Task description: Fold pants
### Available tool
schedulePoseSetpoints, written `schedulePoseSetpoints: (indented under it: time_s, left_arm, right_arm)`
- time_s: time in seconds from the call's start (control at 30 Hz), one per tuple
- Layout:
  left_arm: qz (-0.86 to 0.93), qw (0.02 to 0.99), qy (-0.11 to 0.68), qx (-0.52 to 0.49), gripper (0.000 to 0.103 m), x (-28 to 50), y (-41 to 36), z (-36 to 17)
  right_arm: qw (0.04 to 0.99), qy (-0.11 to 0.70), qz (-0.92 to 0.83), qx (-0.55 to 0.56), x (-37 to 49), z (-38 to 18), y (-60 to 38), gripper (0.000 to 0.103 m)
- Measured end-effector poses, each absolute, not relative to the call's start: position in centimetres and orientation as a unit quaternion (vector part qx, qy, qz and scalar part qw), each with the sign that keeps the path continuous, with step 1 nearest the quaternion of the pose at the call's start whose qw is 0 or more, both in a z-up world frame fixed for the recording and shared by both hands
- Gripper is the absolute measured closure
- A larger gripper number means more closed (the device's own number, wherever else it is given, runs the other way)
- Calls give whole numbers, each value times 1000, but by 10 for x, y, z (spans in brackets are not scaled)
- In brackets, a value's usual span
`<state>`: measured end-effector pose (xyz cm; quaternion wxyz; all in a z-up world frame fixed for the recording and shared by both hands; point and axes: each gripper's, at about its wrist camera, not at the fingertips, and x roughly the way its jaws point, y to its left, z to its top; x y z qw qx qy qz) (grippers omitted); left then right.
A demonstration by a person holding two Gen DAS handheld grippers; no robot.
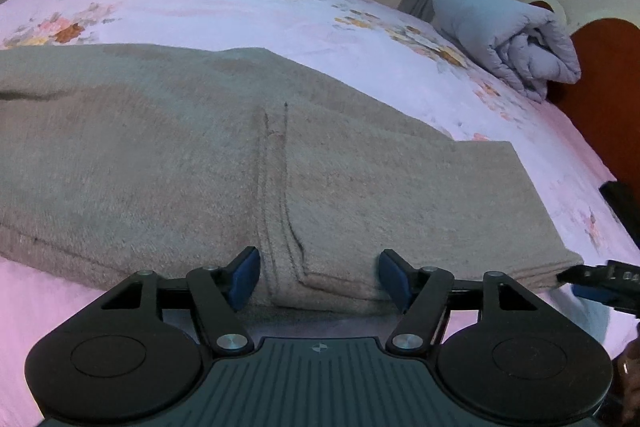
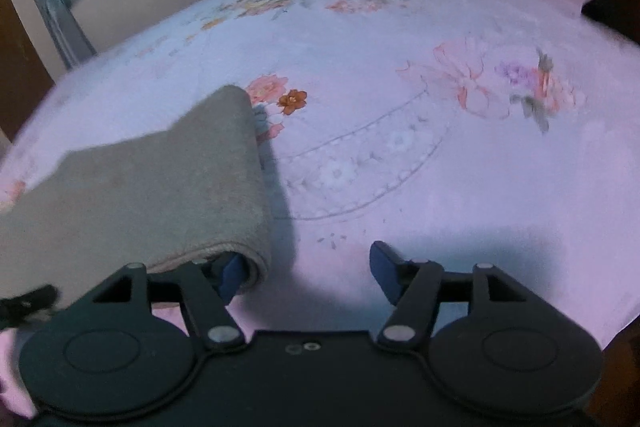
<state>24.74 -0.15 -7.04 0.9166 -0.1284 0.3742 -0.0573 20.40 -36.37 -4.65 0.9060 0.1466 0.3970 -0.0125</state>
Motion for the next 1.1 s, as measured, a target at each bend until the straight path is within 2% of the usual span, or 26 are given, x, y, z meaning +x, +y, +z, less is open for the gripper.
schedulePoseSetpoints:
  time_s: [0.17, 0.4, 0.53, 0.63, 0.67, 0.7, 0.73, 0.77, 0.8, 0.83, 0.93, 1.07, 1.1]
  left_arm:
    - [-46, 921, 361, -139, 36, 237, 13, -58]
    - [-101, 944, 255, -183, 36, 220, -1, -18]
    - [-147, 919, 283, -232, 36, 237, -12, -38]
    - [-135, 901, 347, -223, 38, 246, -11, -78]
    - [-144, 907, 331, -218, 40, 243, -8, -83]
    - [-148, 910, 328, -204, 43, 241, -7, -85]
    - [-152, 911, 328, -199, 43, 240, -6, -83]
    - [-155, 910, 328, -199, 43, 241, -5, -82]
    - [-157, 910, 328, -200, 43, 241, -4, -81]
    - [-159, 910, 326, -199, 43, 243, -2, -82]
    - [-154, 917, 321, -180, 43, 243, -9, -83]
    - [-153, 923, 320, -149, 37, 243, -21, -76]
    - [-155, 923, 321, -146, 37, 244, -22, -75]
  right_arm:
    - [911, 360, -42, 195, 170, -31, -399, 35]
    - [863, 259, 106, 422, 185, -20, -416, 37]
    - [826, 261, 177, 468, 227, -31, -392, 44]
    - [796, 318, 161, 490, 254, -65, -387, 47]
    - [794, 360, 112, 477, 262, -82, -390, 58]
    - [784, 372, 99, 487, 266, -96, -397, 84]
    - [775, 369, 100, 503, 265, -103, -405, 90]
    - [766, 366, 107, 518, 264, -106, -412, 87]
    - [766, 353, 112, 525, 263, -102, -416, 75]
    - [776, 332, 116, 524, 262, -94, -419, 70]
    - [781, 299, 135, 532, 282, -77, -417, 70]
    - [763, 322, 150, 540, 329, -87, -400, 70]
    - [762, 341, 135, 535, 339, -94, -401, 74]
